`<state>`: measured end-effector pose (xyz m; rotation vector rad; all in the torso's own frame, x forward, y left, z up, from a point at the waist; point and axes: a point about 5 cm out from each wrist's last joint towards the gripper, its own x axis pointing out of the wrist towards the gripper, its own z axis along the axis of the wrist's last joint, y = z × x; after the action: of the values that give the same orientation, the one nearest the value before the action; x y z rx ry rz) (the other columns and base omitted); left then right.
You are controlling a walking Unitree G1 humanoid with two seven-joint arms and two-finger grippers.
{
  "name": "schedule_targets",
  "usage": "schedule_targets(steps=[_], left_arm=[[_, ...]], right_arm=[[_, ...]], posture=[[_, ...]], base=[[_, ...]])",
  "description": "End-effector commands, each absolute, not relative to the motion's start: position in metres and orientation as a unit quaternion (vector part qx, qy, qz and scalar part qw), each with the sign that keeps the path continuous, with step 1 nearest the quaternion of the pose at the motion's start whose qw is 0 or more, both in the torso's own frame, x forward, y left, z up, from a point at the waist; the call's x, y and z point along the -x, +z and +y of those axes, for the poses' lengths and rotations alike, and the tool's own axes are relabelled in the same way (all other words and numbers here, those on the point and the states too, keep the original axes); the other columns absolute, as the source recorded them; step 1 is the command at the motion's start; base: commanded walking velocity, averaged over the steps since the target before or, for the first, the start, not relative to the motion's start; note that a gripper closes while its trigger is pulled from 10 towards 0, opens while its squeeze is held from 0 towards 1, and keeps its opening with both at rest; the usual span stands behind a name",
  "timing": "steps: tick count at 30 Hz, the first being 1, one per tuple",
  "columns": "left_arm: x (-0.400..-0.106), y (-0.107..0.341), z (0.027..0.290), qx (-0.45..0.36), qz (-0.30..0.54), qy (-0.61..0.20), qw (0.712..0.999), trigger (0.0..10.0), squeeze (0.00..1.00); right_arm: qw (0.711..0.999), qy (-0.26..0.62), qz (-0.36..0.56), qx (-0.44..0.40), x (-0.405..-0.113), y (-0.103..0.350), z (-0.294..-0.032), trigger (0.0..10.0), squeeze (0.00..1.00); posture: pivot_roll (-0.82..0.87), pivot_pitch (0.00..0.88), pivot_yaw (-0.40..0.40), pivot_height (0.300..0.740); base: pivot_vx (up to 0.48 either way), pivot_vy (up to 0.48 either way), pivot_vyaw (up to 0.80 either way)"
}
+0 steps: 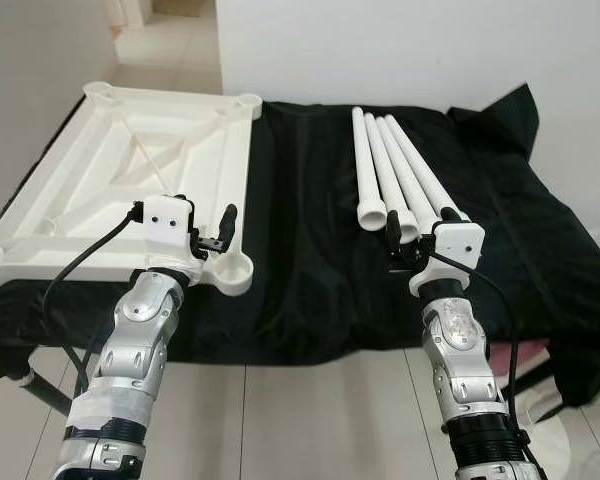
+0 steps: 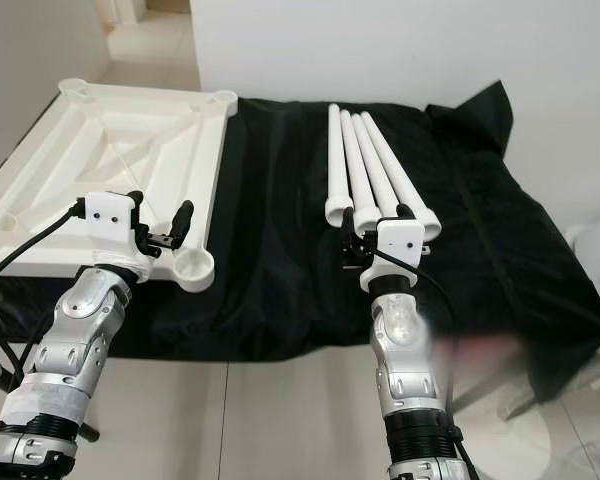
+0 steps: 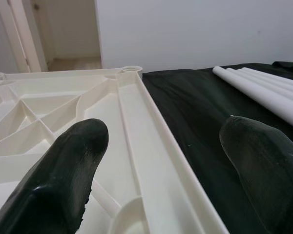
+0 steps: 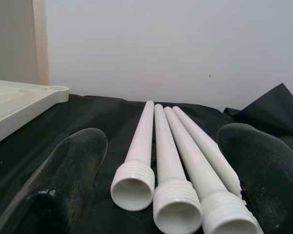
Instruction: Building children table
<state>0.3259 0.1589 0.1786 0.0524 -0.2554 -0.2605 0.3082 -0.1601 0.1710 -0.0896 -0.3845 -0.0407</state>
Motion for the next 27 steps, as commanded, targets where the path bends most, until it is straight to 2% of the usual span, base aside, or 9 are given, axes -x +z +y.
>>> schedule_targets(steps=[1,9,15,18,27], left_arm=[[-0.3258,0.1747,0.1607,-0.025,-0.122,-0.126,0.984,10.0,0.00],[-0.3259,0.1747,0.1604,-0.023,-0.123,-0.125,0.984,10.0,0.00],[-0.3255,0.1744,0.1605,-0.021,-0.123,-0.124,0.984,10.0,0.00],[-0.3253,0.1742,0.1606,-0.018,-0.123,-0.122,0.985,10.0,0.00],[-0.3261,0.1737,0.1619,-0.012,-0.121,-0.107,0.987,10.0,0.00]], right_arm=[[0.981,-0.017,-0.189,0.048,-0.3081,0.1687,-0.1601,10.0,0.00],[0.981,-0.017,-0.186,0.044,-0.3090,0.1681,-0.1609,10.0,0.00],[0.981,-0.008,-0.190,0.044,-0.3087,0.1691,-0.1591,10.0,0.00],[0.979,-0.006,-0.195,0.053,-0.3079,0.1705,-0.1580,10.0,0.00],[0.980,-0.009,-0.194,0.053,-0.3099,0.1706,-0.1595,10.0,0.00]], posture=[[0.00,0.056,-0.048,0.740],[0.00,0.057,-0.050,0.740],[0.00,0.060,-0.052,0.740],[0.00,0.060,-0.053,0.740],[0.00,0.064,-0.052,0.740]], base=[[0.281,0.000,0.00],[0.278,0.000,0.00],[0.277,0.000,-0.71],[0.270,0.000,0.00],[0.000,0.000,0.00]])
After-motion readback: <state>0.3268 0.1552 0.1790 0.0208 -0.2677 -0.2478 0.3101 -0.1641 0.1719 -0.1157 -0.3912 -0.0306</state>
